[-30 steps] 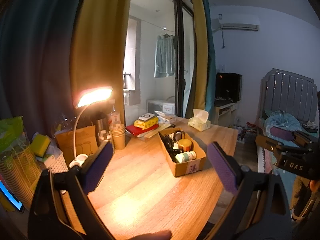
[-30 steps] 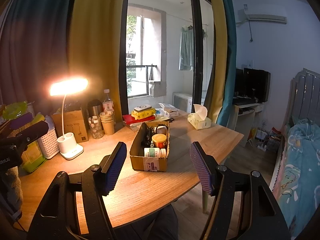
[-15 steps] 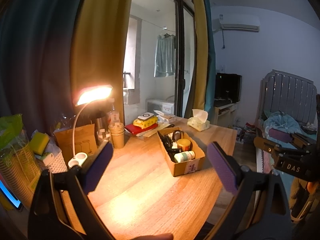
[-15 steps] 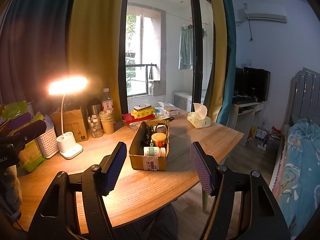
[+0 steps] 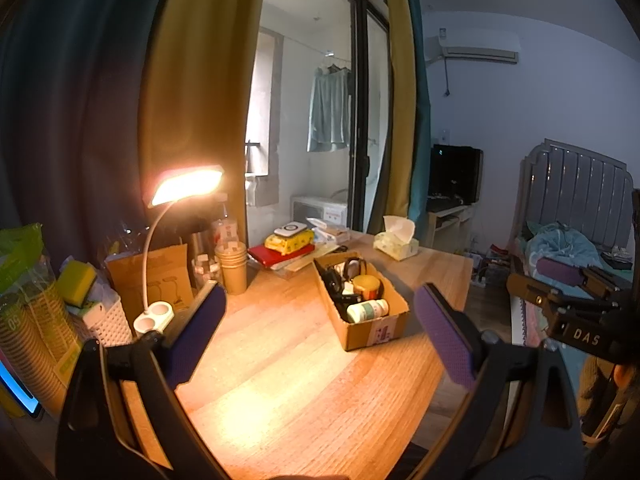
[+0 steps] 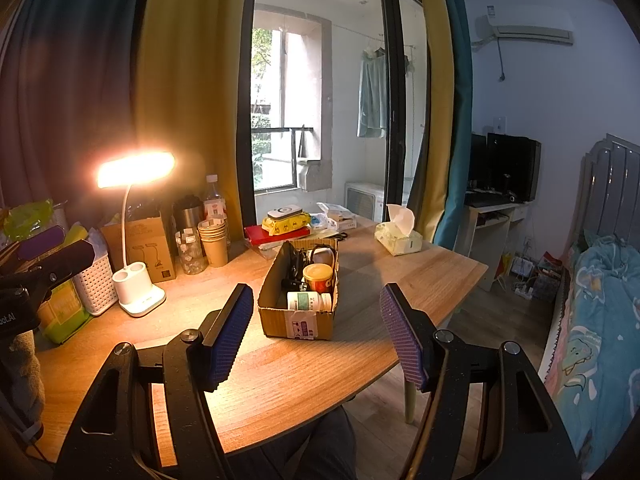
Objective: Organize rigid objects
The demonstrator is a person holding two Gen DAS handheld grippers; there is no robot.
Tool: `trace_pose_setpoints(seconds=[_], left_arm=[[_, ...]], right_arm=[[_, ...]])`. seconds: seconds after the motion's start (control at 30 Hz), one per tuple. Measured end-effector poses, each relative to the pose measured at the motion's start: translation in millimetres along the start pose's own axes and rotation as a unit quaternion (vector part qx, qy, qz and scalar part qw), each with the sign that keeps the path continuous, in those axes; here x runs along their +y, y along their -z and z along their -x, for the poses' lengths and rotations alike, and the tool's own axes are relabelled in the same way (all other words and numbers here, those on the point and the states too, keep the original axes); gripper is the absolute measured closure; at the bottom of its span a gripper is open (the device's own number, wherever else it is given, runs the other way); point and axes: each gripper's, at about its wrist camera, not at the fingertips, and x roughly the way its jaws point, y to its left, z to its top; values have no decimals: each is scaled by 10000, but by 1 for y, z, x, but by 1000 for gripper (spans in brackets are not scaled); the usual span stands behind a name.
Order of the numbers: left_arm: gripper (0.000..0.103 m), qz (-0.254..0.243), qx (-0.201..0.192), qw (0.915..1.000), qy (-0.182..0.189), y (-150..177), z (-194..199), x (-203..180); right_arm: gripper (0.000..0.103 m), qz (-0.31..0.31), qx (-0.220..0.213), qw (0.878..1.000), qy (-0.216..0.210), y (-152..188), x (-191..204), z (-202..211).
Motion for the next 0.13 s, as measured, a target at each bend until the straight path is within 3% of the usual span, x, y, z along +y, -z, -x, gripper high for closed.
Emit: trace_pose_setpoints(seconds=[0.13], left_arm=[[6, 16, 6, 10000, 14, 0, -1, 0]], right_arm=[[34, 24, 11, 10000, -10, 1, 0, -1]])
